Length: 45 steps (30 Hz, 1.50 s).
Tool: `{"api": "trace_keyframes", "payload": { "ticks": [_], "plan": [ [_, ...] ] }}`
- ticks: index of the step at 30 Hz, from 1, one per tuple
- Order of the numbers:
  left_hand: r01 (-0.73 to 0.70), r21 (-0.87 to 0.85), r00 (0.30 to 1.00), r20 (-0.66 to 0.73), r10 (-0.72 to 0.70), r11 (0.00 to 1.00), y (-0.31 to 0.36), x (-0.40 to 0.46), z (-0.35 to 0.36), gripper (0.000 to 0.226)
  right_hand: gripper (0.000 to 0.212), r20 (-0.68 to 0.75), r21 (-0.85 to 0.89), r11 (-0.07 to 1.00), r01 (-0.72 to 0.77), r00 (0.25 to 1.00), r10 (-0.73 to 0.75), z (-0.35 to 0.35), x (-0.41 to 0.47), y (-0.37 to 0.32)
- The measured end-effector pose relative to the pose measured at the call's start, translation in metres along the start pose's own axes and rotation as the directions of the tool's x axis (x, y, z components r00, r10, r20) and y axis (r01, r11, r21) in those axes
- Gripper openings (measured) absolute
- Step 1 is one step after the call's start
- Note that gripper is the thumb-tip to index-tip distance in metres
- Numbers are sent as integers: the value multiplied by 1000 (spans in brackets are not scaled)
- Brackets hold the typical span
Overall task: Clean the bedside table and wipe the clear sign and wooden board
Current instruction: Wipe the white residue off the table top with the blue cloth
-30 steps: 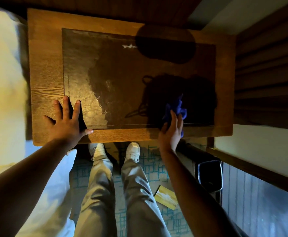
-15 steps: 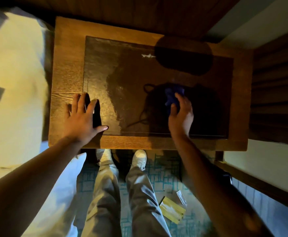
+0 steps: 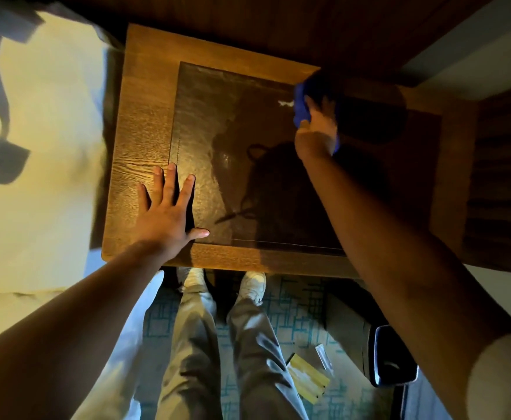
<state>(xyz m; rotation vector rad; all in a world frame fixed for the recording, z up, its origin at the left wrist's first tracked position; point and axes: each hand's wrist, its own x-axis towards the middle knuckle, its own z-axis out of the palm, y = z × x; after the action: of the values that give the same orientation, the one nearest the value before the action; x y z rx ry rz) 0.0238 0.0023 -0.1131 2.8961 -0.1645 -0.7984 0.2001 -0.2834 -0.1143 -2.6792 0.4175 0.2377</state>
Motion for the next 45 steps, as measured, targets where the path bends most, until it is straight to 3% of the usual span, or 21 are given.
{"api": "trace_keyframes", "payload": {
  "ticks": [4, 7, 11, 16, 22, 27, 33, 37, 42, 45],
  "plan": [
    [8, -5, 1000, 14, -8, 1000, 0, -2, -1, 119, 53, 161, 60, 940, 335, 926, -341, 18, -33, -31],
    [9, -31, 1000, 10, -9, 999, 1, -2, -4, 119, 55, 240, 55, 871, 489, 840, -487, 31, -80, -35],
    [13, -32, 1000, 19, -13, 999, 2, -2, -6, 119, 55, 200, 77, 816, 573, 793, -575, 37, -149, -2],
    [10, -25, 1000, 8, -10, 1000, 2, -2, -4, 118, 57, 196, 38, 829, 558, 810, -553, 25, -209, 64],
    [6, -17, 1000, -3, -6, 1000, 2, -1, -4, 118, 39, 160, -32, 913, 406, 904, -397, -9, -240, 122],
    [20, 3, 1000, 14, -20, 1000, 3, 0, -4, 119, 46, 57, -116, 978, 175, 984, -170, -27, -228, 140],
    [107, 23, 991, 82, -108, 994, 19, -1, -17, 121, 45, 14, -119, 986, -121, 992, 123, -49, -219, 152],
    [196, -28, 978, 74, -194, 980, 34, -3, -25, 119, 44, 94, -12, 956, -292, 952, 292, -54, -213, 150],
    [211, -40, 976, 58, -208, 977, 53, -20, -23, 90, 45, 244, 253, 840, -481, 871, 426, -71, -215, 146],
    [61, -138, 998, 28, -58, 989, 86, -28, -34, 65, 45, 236, 424, 759, -493, 870, 433, -83, -226, 138]
  ]
}}
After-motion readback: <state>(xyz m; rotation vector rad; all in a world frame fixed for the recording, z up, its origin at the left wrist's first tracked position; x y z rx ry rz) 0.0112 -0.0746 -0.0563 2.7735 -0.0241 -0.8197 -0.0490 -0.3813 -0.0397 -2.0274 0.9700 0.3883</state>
